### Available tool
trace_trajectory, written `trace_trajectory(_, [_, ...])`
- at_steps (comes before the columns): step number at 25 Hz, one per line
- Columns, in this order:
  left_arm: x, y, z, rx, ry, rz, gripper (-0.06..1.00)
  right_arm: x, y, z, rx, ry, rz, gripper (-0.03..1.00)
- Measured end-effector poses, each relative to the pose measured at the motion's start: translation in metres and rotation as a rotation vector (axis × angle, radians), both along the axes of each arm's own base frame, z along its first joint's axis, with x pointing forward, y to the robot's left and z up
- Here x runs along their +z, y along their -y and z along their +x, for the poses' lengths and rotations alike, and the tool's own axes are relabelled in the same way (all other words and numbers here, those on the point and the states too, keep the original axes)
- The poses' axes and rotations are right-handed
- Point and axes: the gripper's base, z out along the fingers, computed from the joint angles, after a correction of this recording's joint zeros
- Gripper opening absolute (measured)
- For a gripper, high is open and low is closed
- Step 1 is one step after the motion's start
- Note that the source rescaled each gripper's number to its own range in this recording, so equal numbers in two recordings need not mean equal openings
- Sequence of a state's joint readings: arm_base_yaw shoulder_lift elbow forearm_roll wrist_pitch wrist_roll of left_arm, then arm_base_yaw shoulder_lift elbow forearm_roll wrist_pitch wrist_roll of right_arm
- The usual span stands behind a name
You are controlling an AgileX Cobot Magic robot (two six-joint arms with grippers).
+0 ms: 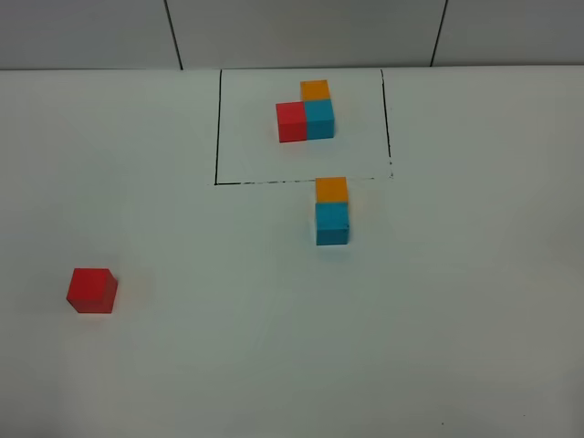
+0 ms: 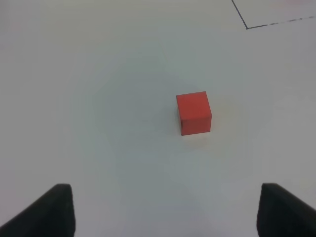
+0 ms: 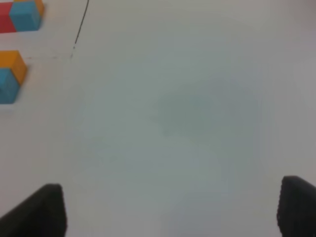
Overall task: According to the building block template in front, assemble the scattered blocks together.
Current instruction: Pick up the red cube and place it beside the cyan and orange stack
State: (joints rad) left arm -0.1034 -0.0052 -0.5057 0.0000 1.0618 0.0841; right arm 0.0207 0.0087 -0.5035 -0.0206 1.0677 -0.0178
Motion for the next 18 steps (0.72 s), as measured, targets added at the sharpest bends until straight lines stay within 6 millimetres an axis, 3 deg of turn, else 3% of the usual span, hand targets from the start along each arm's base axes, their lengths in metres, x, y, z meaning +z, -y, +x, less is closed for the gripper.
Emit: trace_trajectory(18, [0.0001,-0.0026,0.0017,0.028,-0.008,0.014,0.70,0.0000,0.0000,0.0000,0.000,0.000,0.000,0.73])
